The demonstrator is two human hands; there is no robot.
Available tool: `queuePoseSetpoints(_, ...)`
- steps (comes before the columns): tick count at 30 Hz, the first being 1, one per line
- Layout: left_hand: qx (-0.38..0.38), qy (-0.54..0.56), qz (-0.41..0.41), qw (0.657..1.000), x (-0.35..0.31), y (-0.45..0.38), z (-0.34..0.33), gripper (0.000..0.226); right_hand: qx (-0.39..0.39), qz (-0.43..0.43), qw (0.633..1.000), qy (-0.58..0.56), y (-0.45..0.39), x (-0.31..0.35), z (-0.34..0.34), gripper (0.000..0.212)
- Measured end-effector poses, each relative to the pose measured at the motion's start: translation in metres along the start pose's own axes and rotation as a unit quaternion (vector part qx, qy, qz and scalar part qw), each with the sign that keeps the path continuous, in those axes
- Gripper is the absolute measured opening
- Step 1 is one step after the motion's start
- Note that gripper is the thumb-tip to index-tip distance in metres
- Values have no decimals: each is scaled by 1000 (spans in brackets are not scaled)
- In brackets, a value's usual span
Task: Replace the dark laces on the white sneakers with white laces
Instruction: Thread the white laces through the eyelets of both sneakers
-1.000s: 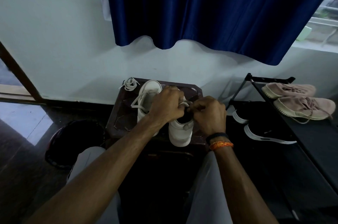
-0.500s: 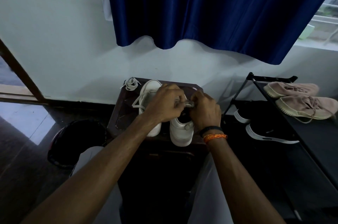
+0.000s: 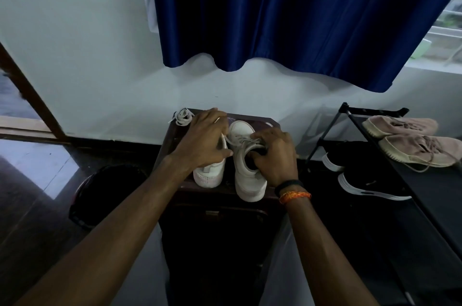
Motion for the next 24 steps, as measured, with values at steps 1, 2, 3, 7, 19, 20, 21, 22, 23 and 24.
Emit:
queuePoseSetpoints(1, 1, -14, -17, 1000, -4, -2, -3, 47, -3, 12, 1000, 5, 1, 1, 0, 44)
queuePoseSetpoints(2, 9, -32, -30, 999, -7, -4, -7, 47, -8, 24, 1000, 12, 1, 2, 1, 41)
queuePoseSetpoints(3, 20, -51, -40, 998, -10, -6, -10, 43, -15, 33, 999, 21, 2, 3, 2, 37)
queuePoseSetpoints(7, 46, -61, -58, 995, -12, -14, -18, 8, -58, 56, 995, 60, 3, 6, 6, 24)
queuePoseSetpoints(19, 80, 32, 82, 993, -38, -11, 0, 20, -75, 116, 989, 49, 2, 12, 5, 20)
queuePoseSetpoints(20, 73, 26, 81, 994, -41, -12, 1, 17, -78, 129, 987, 51, 1, 12, 5, 22)
queuePoseSetpoints(21, 67, 23, 82, 994, -43, -12, 2, 14, -80, 134, 986, 55, 0, 12, 5, 22)
queuePoseSetpoints(22, 66, 20, 85, 994, -45, -12, 4, 10, -80, 127, 987, 59, -1, 10, 5, 19)
queuePoseSetpoints(23, 69, 14, 90, 993, -46, -11, 5, 8, -80, 115, 988, 63, -1, 9, 5, 16)
queuePoseSetpoints(24, 74, 6, 95, 993, -48, -10, 6, 8, -81, 106, 989, 68, 0, 8, 4, 14)
Point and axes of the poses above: each hand's wrist, its own y-axis away from the middle knuckle, its own z-axis out of the back of the hand, x = y × z, the point moved 4 cm from there along -y, towards the middle knuckle, and after that the axes turned 13 degrees about -x, right-handed, at the moved point
